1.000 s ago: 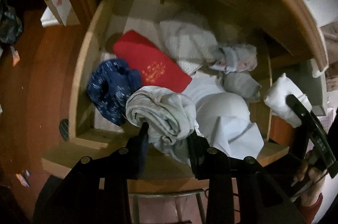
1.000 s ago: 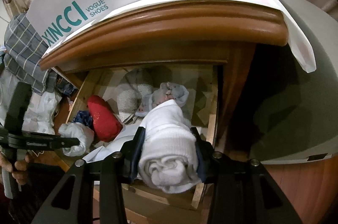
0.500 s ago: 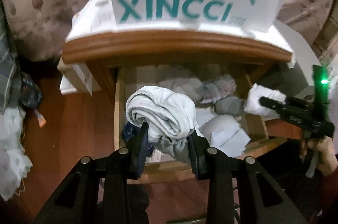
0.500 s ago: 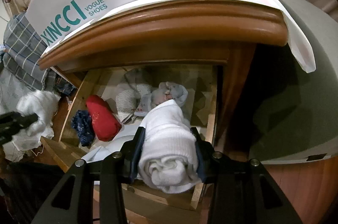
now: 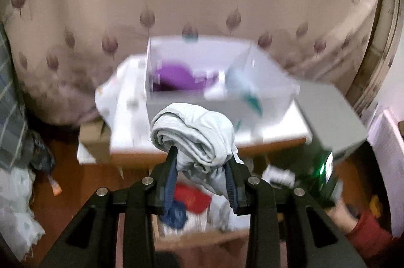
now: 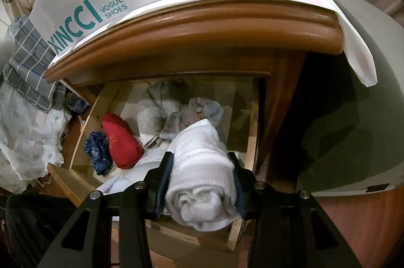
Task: Take underwear out of drawer
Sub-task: 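Carry the pale grey cloth up to the white box with the left tool, then lower the pale grey cloth into the box and open the left tool, then move the left tool back to the drawer while the right tool lifts the white roll toward the box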
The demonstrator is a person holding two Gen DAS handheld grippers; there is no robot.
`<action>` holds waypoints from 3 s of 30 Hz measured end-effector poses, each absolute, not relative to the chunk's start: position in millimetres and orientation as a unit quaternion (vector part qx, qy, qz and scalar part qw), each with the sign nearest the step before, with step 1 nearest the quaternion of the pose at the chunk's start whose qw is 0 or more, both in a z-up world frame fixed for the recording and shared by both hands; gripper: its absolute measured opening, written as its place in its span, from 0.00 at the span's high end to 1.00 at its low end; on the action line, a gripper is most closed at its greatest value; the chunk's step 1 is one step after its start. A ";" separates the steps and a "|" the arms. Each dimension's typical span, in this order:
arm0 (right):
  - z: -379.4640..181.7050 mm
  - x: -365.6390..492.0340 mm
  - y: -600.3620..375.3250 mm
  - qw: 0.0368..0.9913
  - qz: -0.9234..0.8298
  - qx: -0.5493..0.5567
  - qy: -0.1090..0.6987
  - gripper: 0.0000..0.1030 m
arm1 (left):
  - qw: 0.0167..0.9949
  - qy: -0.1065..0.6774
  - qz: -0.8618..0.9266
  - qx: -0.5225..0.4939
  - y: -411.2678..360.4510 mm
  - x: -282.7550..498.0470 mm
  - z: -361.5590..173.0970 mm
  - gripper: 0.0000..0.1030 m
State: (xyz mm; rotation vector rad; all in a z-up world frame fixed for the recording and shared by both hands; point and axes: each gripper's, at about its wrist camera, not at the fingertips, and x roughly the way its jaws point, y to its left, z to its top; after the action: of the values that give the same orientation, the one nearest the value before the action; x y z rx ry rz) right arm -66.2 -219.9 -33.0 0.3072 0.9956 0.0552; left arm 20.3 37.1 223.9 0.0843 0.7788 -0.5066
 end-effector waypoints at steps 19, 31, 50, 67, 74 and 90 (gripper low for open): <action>-32.6 -65.7 -226.9 0.869 0.023 0.160 0.469 0.59 | 0.886 0.410 -0.202 0.079 -26.7 150.1 218.3 0.69; -32.3 -66.5 -226.6 0.868 0.022 0.158 0.470 0.59 | 0.873 0.442 -0.182 0.097 -26.6 173.0 179.7 0.66; -32.9 -66.6 -225.4 0.868 0.024 0.157 0.471 0.59 | 0.871 0.450 -0.178 0.088 -24.9 163.9 172.4 0.39; -32.7 -66.6 -225.2 0.867 0.024 0.152 0.473 0.59 | 0.902 0.398 -0.163 0.036 0.3 128.8 203.8 0.22; -34.5 -65.4 -224.9 0.867 0.020 0.145 0.476 0.59 | 0.927 0.359 -0.105 0.022 34.3 89.7 201.7 0.19; -21.9 -74.2 -213.2 0.881 0.021 0.092 0.465 0.59 | 0.926 0.376 0.008 0.038 83.7 39.2 84.7 0.14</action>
State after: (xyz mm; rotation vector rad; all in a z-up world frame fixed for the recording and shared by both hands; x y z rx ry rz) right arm -74.2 -213.2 -21.9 0.1922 0.9679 0.0435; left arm 39.2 83.7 84.7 0.0778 0.7717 0.0161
